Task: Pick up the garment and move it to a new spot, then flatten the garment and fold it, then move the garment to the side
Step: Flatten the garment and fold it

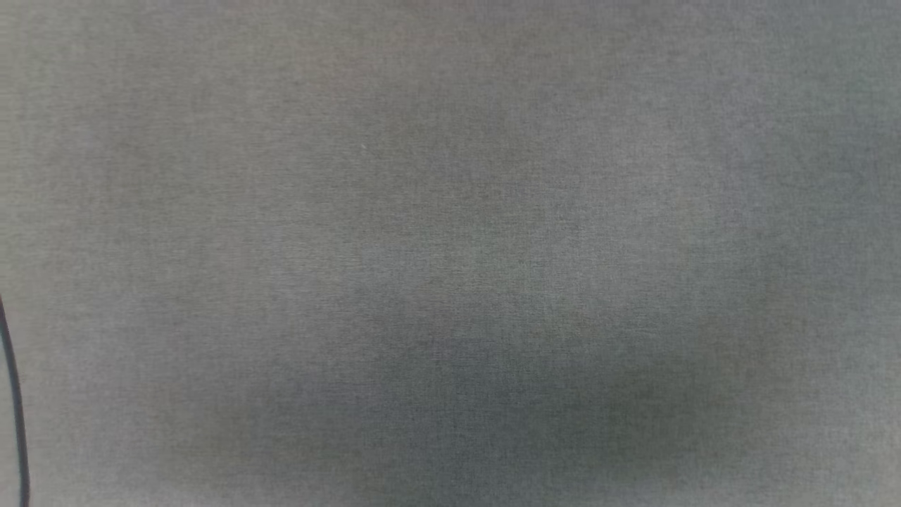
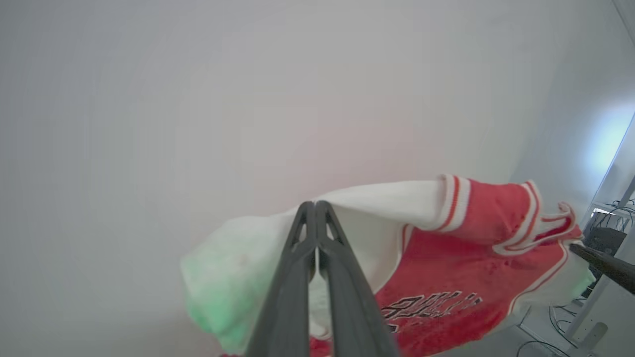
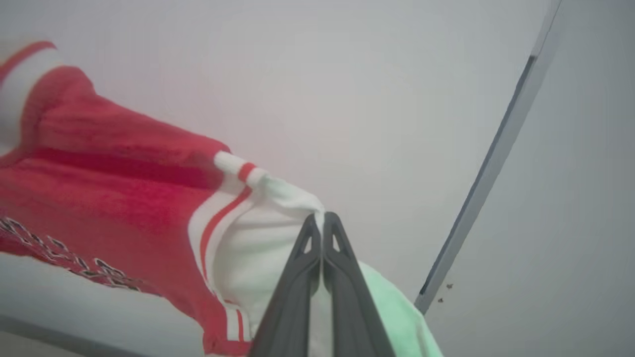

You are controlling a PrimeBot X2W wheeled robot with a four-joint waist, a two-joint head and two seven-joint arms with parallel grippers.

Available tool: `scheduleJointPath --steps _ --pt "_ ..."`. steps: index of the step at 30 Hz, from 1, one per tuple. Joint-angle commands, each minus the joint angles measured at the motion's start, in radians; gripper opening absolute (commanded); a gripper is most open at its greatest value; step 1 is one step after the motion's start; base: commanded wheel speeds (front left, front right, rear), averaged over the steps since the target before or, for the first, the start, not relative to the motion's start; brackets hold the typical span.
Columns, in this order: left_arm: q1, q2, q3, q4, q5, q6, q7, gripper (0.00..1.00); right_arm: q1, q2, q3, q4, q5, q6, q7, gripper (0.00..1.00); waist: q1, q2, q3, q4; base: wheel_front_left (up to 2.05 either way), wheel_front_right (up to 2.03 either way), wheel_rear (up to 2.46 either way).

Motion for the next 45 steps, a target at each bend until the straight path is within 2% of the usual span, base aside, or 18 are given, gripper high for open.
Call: scheduleJointPath --steps 1,4,7,12,18,28,29,36,40,45 --pt "0.068 0.013 -0.011 -0.02 -0.015 0.002 0.013 0.0 0.058 -0.006 0.023 -0.002 0.016 -0.002 0.011 0.0 0.0 -0.0001 -0.011 0.008 0.0 0.0 0.0" --pt "0.197 0.037 -0.04 -0.123 -0.061 0.001 0.064 0.0 0.155 -0.048 0.076 -0.063 0.06 -0.002 0.024 0.0 0.0 -0.0001 -0.029 0.02 0.0 0.0 0.0" --pt "0.363 0.084 -0.079 -0.246 -0.109 0.001 0.108 0.0 0.293 -0.102 0.123 -0.152 0.121 -0.002 0.034 0.0 0.0 -0.0001 -0.05 0.027 0.0 0.0 0.0" --pt "0.638 0.203 -0.137 -0.483 -0.169 0.001 0.131 0.0 0.532 -0.215 0.173 -0.312 0.228 -0.002 0.056 0.0 0.0 -0.0001 -0.076 0.029 0.0 0.0 0.0" --pt "0.906 0.333 -0.199 -0.693 -0.176 0.001 0.099 0.0 0.83 -0.349 0.196 -0.489 0.368 -0.002 0.075 0.0 0.0 -0.0001 -0.119 0.034 0.0 0.0 0.0" --pt "1.148 0.491 -0.272 -0.878 -0.136 0.001 0.03 0.0 1.249 -0.549 0.237 -0.793 0.573 -0.002 0.054 0.0 0.0 -0.0001 -0.173 0.035 0.0 0.0 0.0" --pt "1.148 0.491 -0.272 -0.878 -0.136 0.001 0.03 0.0 1.249 -0.549 0.237 -0.793 0.573 -0.002 0.054 0.0 0.0 -0.0001 -0.173 0.035 0.0 0.0 0.0" --pt "1.277 0.599 -0.297 -1.015 -0.161 0.001 0.022 0.0 1.431 -0.652 0.282 -0.941 0.655 -0.002 -0.009 0.0 0.0 -0.0001 -0.185 0.03 0.0 0.0 0.0" --pt "1.31 0.624 -0.304 -1.039 -0.138 0.001 0.023 0.0 1.478 -0.688 0.285 -0.966 0.677 -0.002 -0.07 0.0 0.0 -0.0001 -0.183 0.035 0.0 0.0 0.0" --pt "1.281 0.531 -0.31 -0.953 -0.109 0.001 0.05 0.0 1.447 -0.643 0.293 -0.899 0.599 -0.002 -0.013 0.0 0.0 -0.0001 -0.18 0.035 0.0 0.0 0.0"
